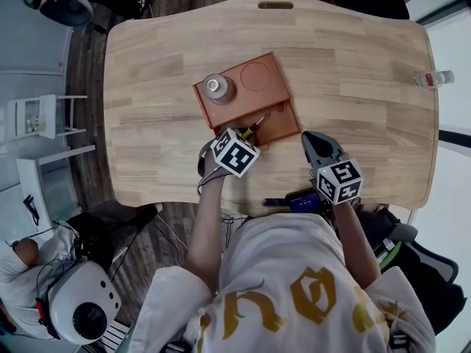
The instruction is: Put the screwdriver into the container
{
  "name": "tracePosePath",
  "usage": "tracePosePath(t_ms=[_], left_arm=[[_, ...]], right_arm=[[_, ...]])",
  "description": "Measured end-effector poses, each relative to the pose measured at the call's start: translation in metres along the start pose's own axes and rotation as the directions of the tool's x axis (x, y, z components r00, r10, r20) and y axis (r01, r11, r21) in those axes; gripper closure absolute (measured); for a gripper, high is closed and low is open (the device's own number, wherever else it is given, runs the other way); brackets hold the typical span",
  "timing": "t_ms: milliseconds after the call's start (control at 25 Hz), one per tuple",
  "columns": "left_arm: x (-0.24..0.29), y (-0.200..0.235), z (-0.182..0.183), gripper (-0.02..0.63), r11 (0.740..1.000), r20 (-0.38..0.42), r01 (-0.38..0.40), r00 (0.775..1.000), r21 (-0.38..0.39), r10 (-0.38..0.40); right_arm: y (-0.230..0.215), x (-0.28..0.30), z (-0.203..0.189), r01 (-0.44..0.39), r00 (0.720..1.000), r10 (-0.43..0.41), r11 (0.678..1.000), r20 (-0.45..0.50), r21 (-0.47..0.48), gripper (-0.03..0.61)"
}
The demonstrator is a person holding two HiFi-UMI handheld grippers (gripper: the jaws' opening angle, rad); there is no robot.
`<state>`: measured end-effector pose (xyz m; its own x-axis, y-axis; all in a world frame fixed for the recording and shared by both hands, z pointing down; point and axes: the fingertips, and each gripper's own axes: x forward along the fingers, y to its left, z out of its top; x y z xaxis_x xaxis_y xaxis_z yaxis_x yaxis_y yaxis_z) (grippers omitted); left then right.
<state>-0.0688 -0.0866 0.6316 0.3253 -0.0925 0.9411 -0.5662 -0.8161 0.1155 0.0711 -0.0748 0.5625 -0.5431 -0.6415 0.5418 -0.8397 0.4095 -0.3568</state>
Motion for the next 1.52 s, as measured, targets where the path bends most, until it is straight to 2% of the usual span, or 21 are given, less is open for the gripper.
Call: tracePosePath(t_ms=[240, 640, 1520], left_arm=[[0.005, 0.004, -0.004, 0.540, 0.999, -0.069, -0.008, 0.998, 0.044, 0.011], [0.013, 0.009, -0.008, 0.540, 0.998, -0.144, -0.043, 0.988, 0.045, 0.049], [0.017, 0.011, -0.013, 0.540, 0.996, -0.188, -0.067, 0.979, 0.062, 0.078]], right_arm=[[0.001, 0.002, -0.001, -0.008, 1.000, 0.009, 1.000, -0.009, 0.009, 0.568], [-0.006, 0.000, -0.008, -0.002, 1.000, 0.002, 0.999, -0.011, 0.043, 0.568], [-0.025, -0.009, -0.017, 0.036, 0.999, -0.035, 0.996, -0.013, 0.086, 0.568]])
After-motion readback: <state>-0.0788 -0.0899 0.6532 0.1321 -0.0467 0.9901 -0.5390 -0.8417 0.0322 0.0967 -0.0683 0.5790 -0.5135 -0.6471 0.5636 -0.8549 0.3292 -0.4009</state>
